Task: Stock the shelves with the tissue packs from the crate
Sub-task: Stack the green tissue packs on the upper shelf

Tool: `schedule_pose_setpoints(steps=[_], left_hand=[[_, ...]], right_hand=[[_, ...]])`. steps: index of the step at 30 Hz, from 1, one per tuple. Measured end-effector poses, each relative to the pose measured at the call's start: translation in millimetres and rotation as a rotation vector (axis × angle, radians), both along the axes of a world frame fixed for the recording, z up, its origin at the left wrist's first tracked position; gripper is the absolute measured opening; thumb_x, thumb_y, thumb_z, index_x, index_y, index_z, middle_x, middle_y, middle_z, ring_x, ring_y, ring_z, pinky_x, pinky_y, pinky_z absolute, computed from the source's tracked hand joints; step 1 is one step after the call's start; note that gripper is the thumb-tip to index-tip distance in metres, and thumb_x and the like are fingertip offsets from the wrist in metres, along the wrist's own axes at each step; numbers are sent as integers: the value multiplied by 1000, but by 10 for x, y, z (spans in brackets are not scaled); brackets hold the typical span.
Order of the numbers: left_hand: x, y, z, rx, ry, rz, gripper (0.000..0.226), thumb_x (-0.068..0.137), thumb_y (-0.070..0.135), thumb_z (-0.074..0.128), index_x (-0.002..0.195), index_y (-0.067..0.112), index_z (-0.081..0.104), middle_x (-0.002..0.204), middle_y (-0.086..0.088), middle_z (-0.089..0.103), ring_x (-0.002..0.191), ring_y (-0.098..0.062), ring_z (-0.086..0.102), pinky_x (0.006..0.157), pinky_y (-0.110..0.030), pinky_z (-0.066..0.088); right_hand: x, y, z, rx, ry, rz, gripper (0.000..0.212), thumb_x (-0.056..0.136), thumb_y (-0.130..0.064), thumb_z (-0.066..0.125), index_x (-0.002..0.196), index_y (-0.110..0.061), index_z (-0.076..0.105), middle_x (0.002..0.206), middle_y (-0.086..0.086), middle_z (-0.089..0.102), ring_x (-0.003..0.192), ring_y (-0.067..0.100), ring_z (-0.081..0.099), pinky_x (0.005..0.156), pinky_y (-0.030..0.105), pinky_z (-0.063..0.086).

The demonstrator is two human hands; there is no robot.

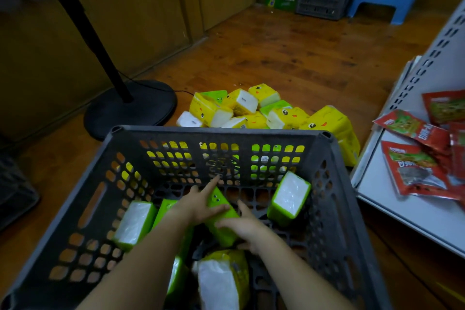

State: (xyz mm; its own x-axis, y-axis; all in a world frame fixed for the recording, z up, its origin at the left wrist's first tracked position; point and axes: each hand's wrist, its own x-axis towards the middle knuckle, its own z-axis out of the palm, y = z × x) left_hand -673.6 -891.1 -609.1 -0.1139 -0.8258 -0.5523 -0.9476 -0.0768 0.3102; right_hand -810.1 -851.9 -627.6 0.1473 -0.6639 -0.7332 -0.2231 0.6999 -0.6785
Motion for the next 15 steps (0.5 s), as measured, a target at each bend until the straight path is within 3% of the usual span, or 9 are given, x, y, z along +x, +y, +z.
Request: schedule_pose_setpoints(steps=[3,6,9,12,15], left_hand=[[-2,10,52,-82,176,92,80,86,59,48,145,48,-6,143,-22,32,131,-33,38,106,-35,32],[-16,14,124,-188,317,144,80,84,63,45,144,50,-5,151,-18,27,138,-29,28,109,-38,26],[-17,66,272,-277,403,156,82,78,73,44,141,55,-5,152,-10,26,138,-25,28,106,-39,28],[-2,149,512,-387,415,116,79,83,66,47,139,57,-8,137,-4,37,114,-18,47,88,-29,36],[12,205,782,-503,438,86,79,85,57,49,141,53,-7,135,0,34,111,-9,44,82,-23,36]], right_hand=[[-104,-9,80,-282,189,23,94,75,-27,74,148,-29,14,151,9,16,137,26,26,109,31,29],[-150,-10,207,-465,301,-40,90,74,-31,75,145,-37,20,153,8,3,142,27,9,114,34,17],[-168,21,340,-551,286,-69,85,75,-33,73,142,-44,22,154,8,14,141,29,14,114,39,20],[-201,68,508,-639,283,-44,83,78,-34,71,142,-46,19,151,4,27,137,28,21,111,38,23],[-233,79,772,-748,252,3,82,80,-31,68,136,-55,13,154,-3,21,140,21,13,111,35,18]])
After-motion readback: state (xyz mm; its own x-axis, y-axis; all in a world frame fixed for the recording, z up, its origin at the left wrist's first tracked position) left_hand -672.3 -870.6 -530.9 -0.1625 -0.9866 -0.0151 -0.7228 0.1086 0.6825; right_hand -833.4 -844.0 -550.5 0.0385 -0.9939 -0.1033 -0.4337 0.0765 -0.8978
